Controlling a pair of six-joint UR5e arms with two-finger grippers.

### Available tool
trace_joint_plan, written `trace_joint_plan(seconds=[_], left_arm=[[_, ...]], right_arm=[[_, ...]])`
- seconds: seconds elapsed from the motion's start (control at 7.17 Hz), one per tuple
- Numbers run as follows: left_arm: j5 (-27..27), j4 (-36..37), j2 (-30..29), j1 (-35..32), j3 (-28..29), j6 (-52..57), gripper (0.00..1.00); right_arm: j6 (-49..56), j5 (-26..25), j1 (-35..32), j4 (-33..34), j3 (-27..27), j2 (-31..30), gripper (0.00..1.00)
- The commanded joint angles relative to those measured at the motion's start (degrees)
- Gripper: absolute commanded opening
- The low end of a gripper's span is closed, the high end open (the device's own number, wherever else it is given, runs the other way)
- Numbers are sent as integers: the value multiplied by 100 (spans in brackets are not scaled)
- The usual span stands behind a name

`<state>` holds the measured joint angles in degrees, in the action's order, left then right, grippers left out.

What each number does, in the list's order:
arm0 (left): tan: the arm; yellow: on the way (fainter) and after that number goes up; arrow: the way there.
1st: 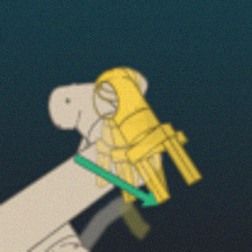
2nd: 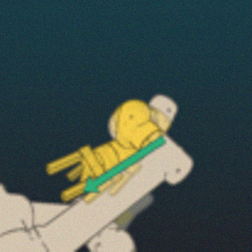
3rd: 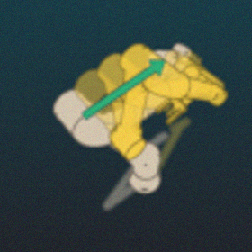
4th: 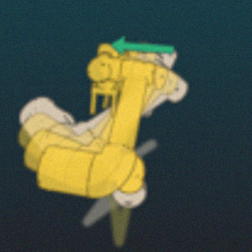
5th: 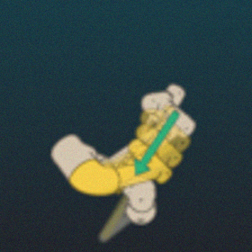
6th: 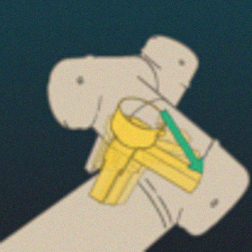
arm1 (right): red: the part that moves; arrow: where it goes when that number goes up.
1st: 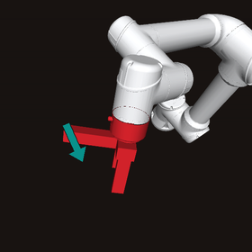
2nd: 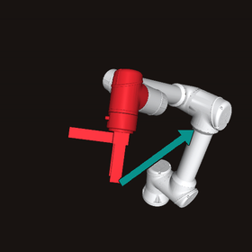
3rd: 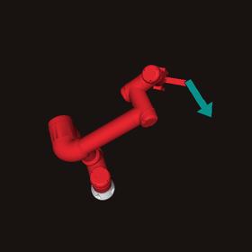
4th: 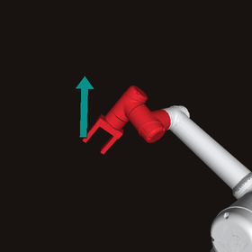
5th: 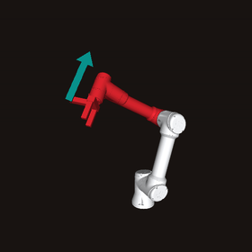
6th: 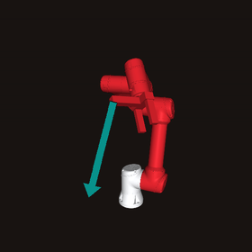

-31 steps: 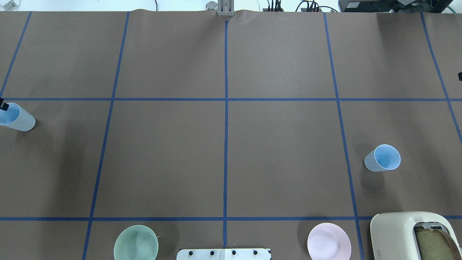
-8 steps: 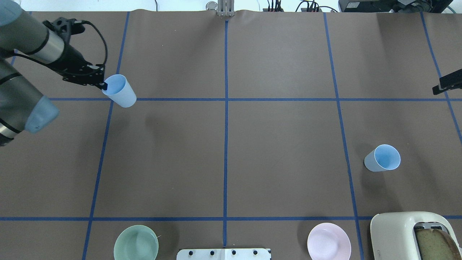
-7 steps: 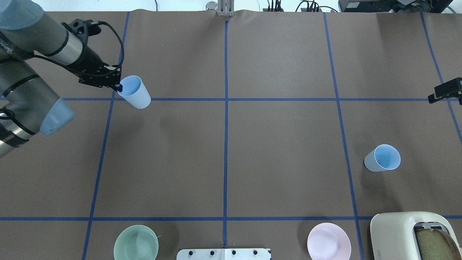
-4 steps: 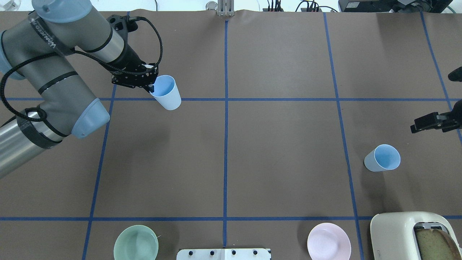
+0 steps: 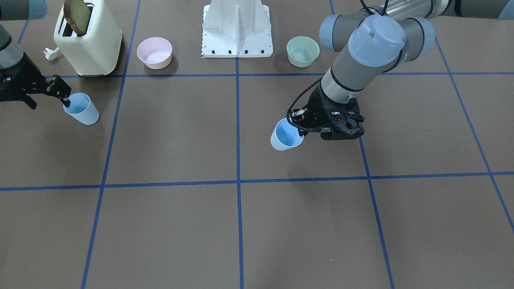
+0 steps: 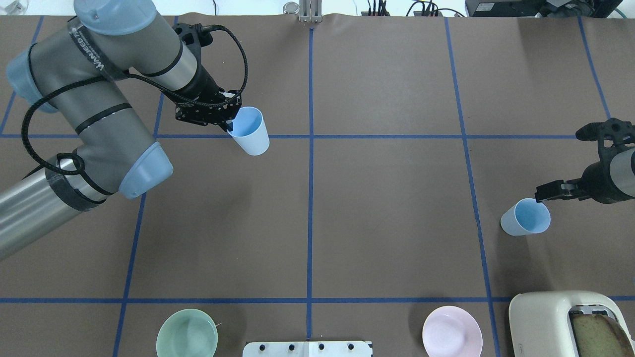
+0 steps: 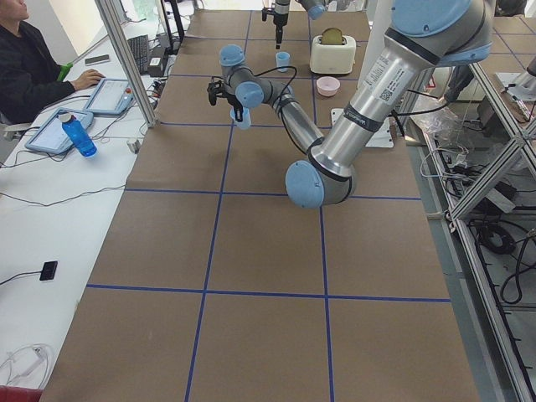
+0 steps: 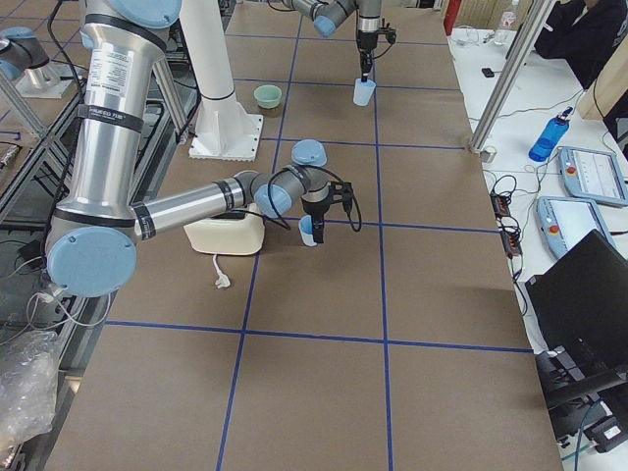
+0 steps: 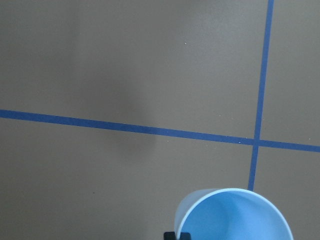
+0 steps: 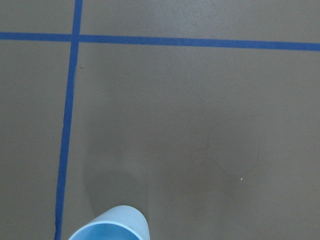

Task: Stack blue cups with both arms
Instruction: 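Grasp a light blue cup with the left gripper while the right reaches another, then close the right gripper on the rim of the second light blue cup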

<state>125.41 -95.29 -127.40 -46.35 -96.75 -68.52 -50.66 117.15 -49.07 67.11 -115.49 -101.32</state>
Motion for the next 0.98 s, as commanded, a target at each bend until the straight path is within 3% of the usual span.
trace_joint_plan(seconds=[0.0,0.7,0.84], left_arm=[[-131,1,-40,126,16,-65,0],[-140,1,-40,126,51,-47,0],[-140,-7,-40,126,51,-47,0]], right_arm=[[-102,-87,152,-40,114,34,100],[-260,-78,354,-216,114,-81,100],[-260,-78,372,-216,114,-81,92]])
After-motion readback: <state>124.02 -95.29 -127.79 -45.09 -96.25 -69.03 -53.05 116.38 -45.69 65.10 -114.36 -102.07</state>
